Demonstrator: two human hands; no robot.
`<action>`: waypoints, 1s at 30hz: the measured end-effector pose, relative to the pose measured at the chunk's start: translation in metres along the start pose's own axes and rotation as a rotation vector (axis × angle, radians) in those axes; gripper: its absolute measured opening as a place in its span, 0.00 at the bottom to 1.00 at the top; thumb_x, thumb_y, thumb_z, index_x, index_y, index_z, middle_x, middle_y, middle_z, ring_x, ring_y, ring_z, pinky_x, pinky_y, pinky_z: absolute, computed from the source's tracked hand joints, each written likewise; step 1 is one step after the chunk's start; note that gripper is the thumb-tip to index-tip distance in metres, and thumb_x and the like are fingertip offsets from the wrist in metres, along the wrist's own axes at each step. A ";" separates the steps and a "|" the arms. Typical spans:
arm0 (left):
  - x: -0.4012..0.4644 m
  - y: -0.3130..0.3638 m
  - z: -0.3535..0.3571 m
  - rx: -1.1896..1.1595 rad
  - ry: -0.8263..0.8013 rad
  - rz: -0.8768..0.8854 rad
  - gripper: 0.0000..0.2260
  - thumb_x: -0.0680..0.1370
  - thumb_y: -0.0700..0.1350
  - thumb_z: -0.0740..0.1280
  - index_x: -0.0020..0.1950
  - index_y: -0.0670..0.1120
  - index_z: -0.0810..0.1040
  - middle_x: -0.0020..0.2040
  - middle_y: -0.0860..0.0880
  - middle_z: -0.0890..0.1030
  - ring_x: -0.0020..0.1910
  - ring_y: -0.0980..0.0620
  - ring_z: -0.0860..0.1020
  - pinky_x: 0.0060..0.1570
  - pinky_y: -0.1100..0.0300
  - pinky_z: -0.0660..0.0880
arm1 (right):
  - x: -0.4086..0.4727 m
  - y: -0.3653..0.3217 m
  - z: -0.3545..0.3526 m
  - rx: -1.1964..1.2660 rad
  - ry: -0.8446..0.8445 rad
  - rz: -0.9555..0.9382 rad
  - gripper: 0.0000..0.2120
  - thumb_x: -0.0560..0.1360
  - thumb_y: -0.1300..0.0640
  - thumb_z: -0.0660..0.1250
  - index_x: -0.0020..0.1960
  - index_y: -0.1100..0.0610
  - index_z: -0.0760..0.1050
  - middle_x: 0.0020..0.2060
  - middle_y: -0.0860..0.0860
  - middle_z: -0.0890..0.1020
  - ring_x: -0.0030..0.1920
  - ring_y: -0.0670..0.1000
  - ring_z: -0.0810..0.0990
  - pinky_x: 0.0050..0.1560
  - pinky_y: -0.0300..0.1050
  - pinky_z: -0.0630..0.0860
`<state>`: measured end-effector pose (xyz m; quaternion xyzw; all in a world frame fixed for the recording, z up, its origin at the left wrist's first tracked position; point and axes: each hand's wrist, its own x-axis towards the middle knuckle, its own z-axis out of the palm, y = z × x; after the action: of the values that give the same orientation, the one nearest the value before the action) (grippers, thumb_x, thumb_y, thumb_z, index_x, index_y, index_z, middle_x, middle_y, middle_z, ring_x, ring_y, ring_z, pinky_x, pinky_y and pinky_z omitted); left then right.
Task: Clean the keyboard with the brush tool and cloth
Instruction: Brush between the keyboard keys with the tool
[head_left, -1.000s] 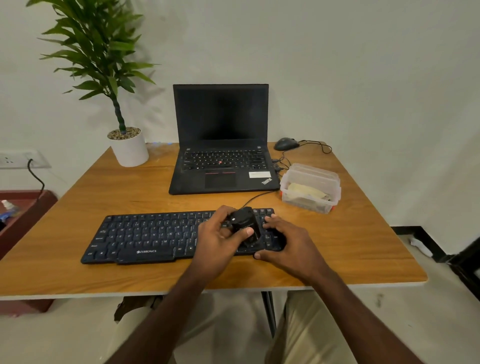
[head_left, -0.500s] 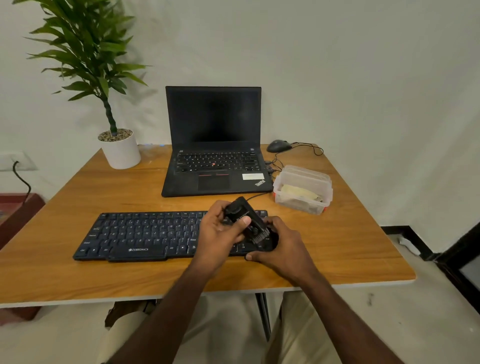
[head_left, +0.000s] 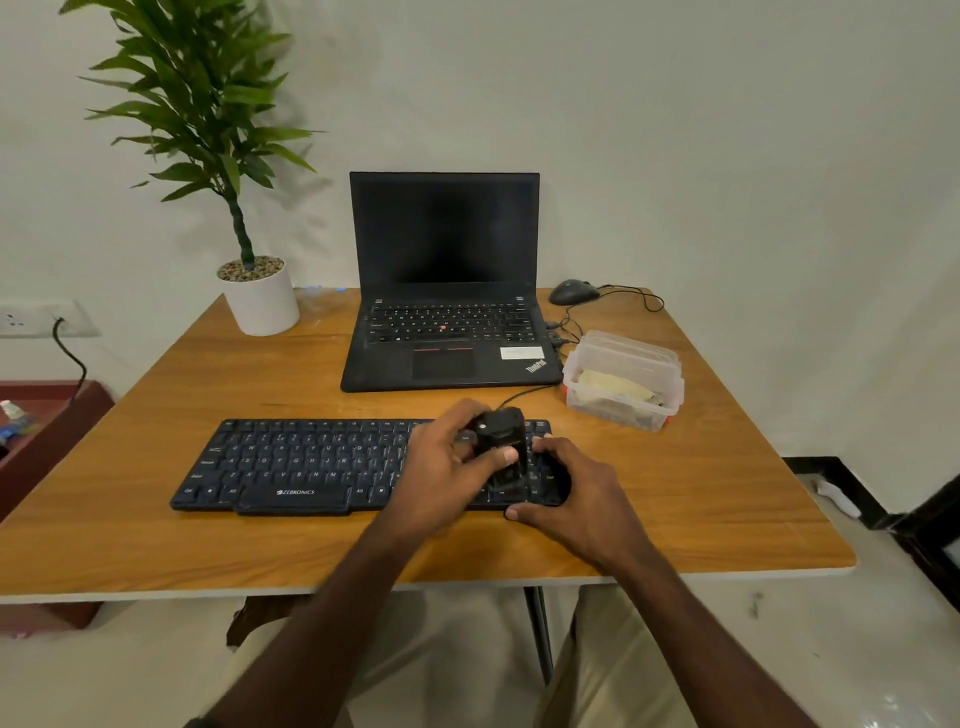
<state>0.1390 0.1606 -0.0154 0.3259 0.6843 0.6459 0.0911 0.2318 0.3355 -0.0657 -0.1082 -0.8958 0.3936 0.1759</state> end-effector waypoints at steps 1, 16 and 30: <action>-0.003 -0.003 0.007 -0.028 -0.043 -0.016 0.13 0.74 0.34 0.74 0.56 0.45 0.79 0.53 0.46 0.83 0.52 0.52 0.85 0.48 0.57 0.83 | 0.000 0.000 0.000 0.001 -0.006 -0.001 0.39 0.61 0.39 0.81 0.67 0.43 0.70 0.56 0.40 0.80 0.55 0.40 0.80 0.53 0.39 0.80; -0.010 -0.013 0.004 -0.175 -0.040 -0.085 0.13 0.75 0.34 0.73 0.57 0.44 0.79 0.53 0.45 0.83 0.53 0.45 0.84 0.50 0.46 0.83 | 0.000 0.000 0.003 -0.073 -0.012 -0.011 0.40 0.61 0.38 0.80 0.69 0.44 0.69 0.60 0.39 0.78 0.57 0.41 0.78 0.56 0.41 0.80; -0.015 -0.013 -0.009 -0.257 0.007 -0.106 0.11 0.75 0.33 0.72 0.55 0.44 0.79 0.53 0.43 0.83 0.52 0.42 0.84 0.48 0.46 0.83 | 0.000 0.003 0.005 -0.110 -0.005 -0.021 0.40 0.61 0.36 0.80 0.68 0.44 0.69 0.67 0.44 0.76 0.60 0.43 0.77 0.60 0.44 0.78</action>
<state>0.1412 0.1454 -0.0304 0.2725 0.6124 0.7238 0.1637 0.2298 0.3346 -0.0710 -0.1074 -0.9176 0.3422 0.1713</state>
